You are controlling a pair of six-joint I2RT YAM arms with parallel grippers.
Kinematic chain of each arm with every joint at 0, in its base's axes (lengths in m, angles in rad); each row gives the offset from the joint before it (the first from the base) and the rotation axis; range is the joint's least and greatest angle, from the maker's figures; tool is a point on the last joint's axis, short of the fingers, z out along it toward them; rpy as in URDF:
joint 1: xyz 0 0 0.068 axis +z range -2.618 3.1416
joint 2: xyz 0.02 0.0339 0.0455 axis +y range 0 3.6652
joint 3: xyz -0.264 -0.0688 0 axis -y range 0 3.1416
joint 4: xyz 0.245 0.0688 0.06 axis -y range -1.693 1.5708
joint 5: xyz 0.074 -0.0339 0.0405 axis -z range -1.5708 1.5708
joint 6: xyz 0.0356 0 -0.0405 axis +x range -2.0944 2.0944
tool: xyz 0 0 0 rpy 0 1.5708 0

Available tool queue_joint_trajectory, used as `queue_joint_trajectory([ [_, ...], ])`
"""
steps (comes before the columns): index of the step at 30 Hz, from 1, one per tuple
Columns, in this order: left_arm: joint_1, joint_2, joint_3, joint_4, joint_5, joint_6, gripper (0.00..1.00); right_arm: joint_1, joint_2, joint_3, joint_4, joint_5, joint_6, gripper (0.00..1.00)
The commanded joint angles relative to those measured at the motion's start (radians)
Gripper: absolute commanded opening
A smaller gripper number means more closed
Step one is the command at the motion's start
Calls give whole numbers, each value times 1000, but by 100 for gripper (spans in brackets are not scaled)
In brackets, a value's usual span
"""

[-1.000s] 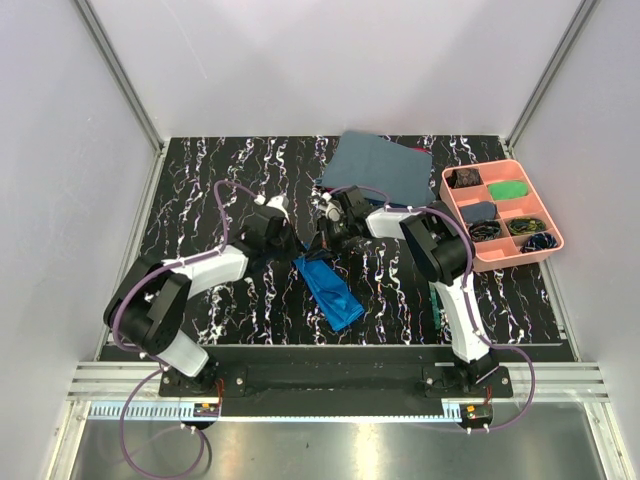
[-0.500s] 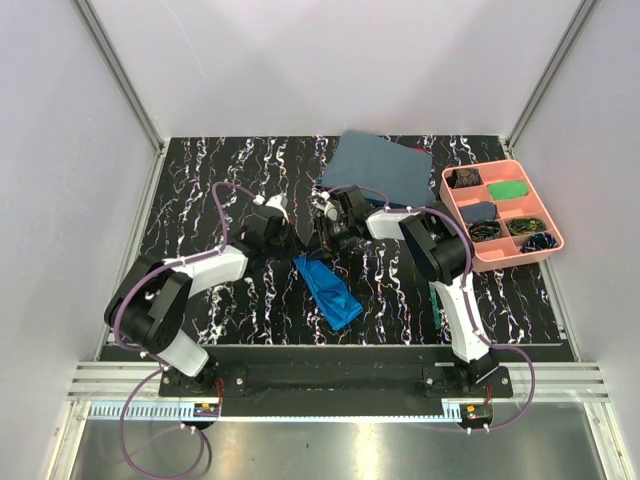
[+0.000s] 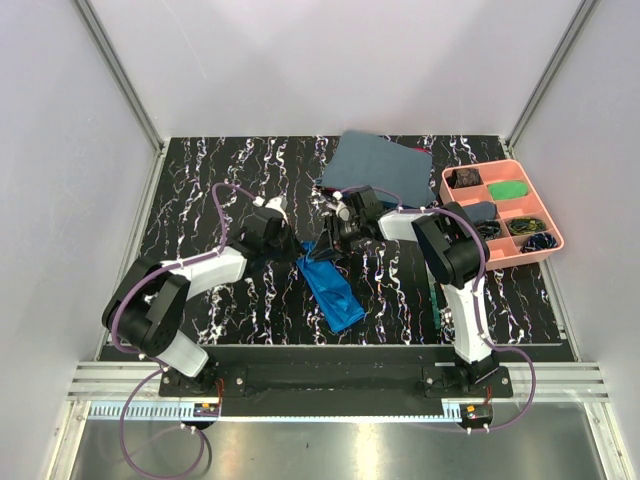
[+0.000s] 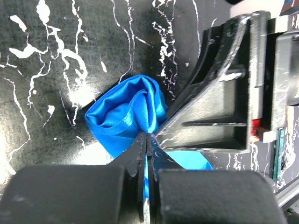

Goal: Fold the napkin into a case and place the utensils inside
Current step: Stuff the top corner of the smaller-rectangle-folded napkin at the center of the board.

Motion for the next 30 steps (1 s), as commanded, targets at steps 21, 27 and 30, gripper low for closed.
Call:
queue_joint_trajectory([
  [21, -3, -23, -4, 62, 15, 8, 0, -32, -65, -7, 4, -35, -33, 29],
  [27, -3, -25, -3, 70, 24, 11, 0, -21, -18, 33, 27, -53, -13, 25],
  [30, -3, -25, -3, 82, 35, 15, 0, -7, 15, 52, 38, -68, 3, 16],
])
